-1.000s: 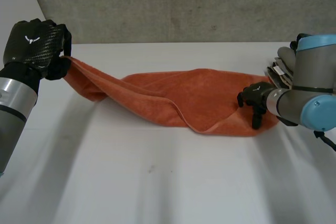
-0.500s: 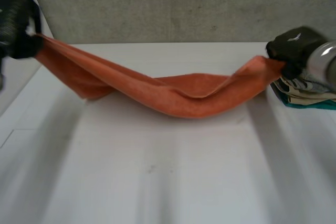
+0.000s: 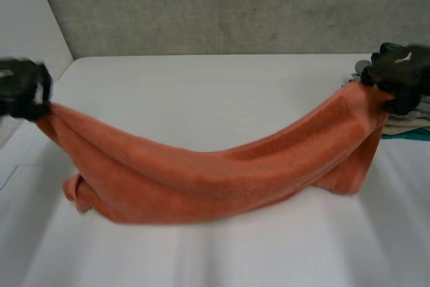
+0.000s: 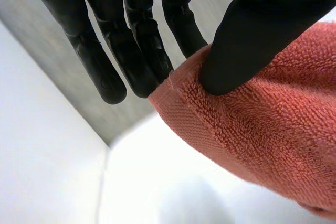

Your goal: Fold the laundry.

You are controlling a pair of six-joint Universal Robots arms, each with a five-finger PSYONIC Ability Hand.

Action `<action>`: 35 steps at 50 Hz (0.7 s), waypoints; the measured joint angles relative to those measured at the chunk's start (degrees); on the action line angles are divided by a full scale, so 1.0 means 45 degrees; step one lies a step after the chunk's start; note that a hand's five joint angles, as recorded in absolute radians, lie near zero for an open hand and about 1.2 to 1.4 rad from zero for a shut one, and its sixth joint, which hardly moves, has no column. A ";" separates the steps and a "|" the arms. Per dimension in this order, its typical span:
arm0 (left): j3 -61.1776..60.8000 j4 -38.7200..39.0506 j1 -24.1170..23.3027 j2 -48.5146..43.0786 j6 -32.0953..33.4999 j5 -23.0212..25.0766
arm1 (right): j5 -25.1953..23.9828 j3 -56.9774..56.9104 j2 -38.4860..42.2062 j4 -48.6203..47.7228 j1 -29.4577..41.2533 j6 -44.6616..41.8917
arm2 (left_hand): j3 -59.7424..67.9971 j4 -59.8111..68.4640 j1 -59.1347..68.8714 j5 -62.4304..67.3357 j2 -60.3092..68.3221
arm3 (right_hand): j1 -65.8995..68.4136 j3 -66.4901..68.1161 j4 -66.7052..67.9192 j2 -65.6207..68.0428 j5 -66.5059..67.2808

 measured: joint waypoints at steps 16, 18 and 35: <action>1.0098 0.3046 -0.3193 -0.5995 0.0597 -0.4102 | 0.2214 -0.6755 0.4348 -0.8684 0.2001 0.4677 | 0.0001 0.0003 0.0000 0.0000 0.0001 | 0.0000 0.0074 0.0023 0.0000 0.0002; 1.0854 0.4382 -0.3196 -0.5978 0.0107 -0.4288 | 0.2470 -0.6769 0.4200 -1.0344 0.2053 0.5317 | 0.0001 0.0004 0.0000 0.0000 0.0001 | 0.0000 0.0074 0.0030 0.0000 0.0013; 0.8428 0.6111 -0.3167 -0.5501 -0.1266 -0.4188 | 0.2440 -0.5304 0.4271 -0.9668 0.2158 0.6495 | 0.0001 0.0004 0.0000 0.0000 0.0001 | -0.3871 -0.6582 -0.6701 -0.6710 -0.6837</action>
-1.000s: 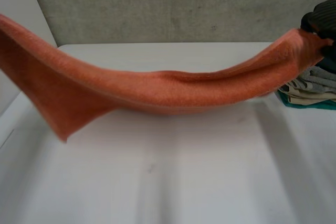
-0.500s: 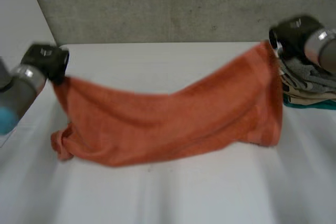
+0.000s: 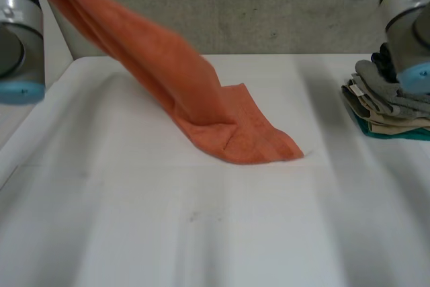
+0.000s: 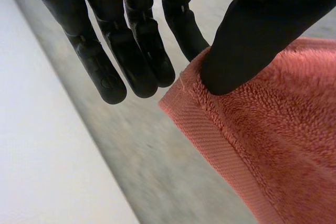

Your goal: Fold the laundry.

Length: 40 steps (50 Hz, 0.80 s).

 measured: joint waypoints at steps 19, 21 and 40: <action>-0.4918 -0.0193 -0.1077 0.7055 -0.1470 0.3371 | -0.5329 -0.2505 0.2910 0.2075 0.1269 -0.0503 | 0.0000 0.0000 0.0000 0.0000 0.0013 | -0.3580 -0.5802 -0.5830 -0.5421 -0.5628; -0.5337 -0.0185 -0.1163 0.8002 -0.1676 0.3611 | -0.5703 -0.2779 0.3564 0.2207 0.1558 -0.0519 | 0.0001 0.0000 0.0000 0.0000 0.0012 | -0.3580 -0.5802 -0.5830 -0.5421 -0.5627; -0.7111 -0.0072 -0.1160 1.1386 -0.3309 0.4507 | -0.3414 -0.4522 0.6847 0.2965 0.4513 -0.1984 | 0.0000 0.0000 0.0000 0.0000 0.0012 | 0.7793 0.6489 0.6519 0.6794 0.6075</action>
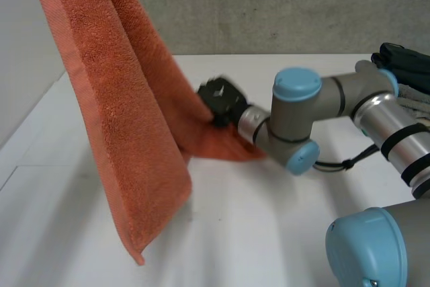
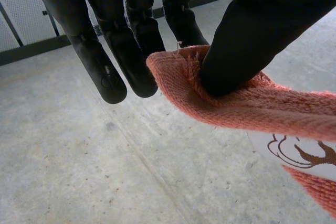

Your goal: Fold the laundry.

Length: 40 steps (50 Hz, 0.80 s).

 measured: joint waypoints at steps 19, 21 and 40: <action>0.0016 -0.1198 0.2623 -0.2856 0.0127 -0.0206 | 0.2169 0.4724 -0.8322 0.1395 -0.2390 -0.2968 | 0.0000 0.0000 0.0000 0.0000 0.0000 | 0.0001 0.0114 0.0213 0.0000 0.0161; -0.0153 -0.1506 0.2777 -0.3476 0.0172 -0.0213 | 0.2217 0.5909 -0.9104 0.1634 -0.2432 -0.3495 | 0.0001 0.0001 0.0000 0.0000 0.0000 | 0.0000 0.0114 0.0213 0.0000 0.0161; 0.0014 -0.2026 0.0677 -0.8439 0.2373 -0.1883 | 0.3491 1.3405 -0.9077 0.3041 -0.1326 -0.3931 | 0.0001 0.0001 0.0000 0.0000 0.0000 | -1.1290 -1.2171 -1.2188 -1.2113 -1.1678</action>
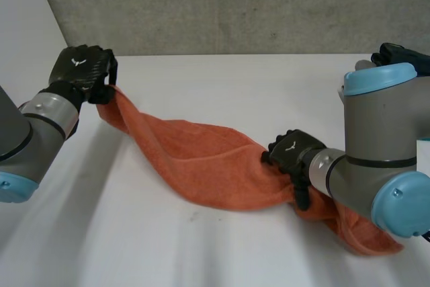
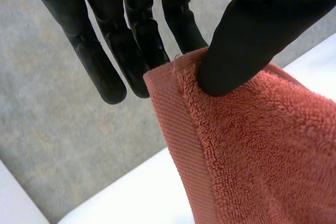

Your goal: Fold the laundry.

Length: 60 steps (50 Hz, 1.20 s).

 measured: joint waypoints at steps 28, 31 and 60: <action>-0.1257 0.0027 -0.0843 0.4267 -0.0051 -0.0059 | -0.1022 -0.1014 -0.1645 0.1548 -0.3142 0.0913 | 0.0000 0.0000 0.0000 0.0000 0.0001 | 0.0022 -0.0027 -0.0023 -0.0039 0.0136; -0.1403 0.0025 -0.0947 0.4351 -0.0029 -0.0060 | -0.1012 -0.1712 -0.1379 0.1553 -0.3081 0.0860 | -0.0001 0.0000 0.0000 0.0000 0.0000 | 0.0023 0.0160 0.0114 -0.0038 0.0278; -0.2191 0.0166 -0.0949 0.4917 0.0010 -0.0051 | 0.1356 -0.6191 0.4873 0.1495 -0.1655 0.1111 | 0.0000 0.0000 0.0000 0.0000 0.0001 | 0.9116 1.1244 1.1219 1.1146 1.1148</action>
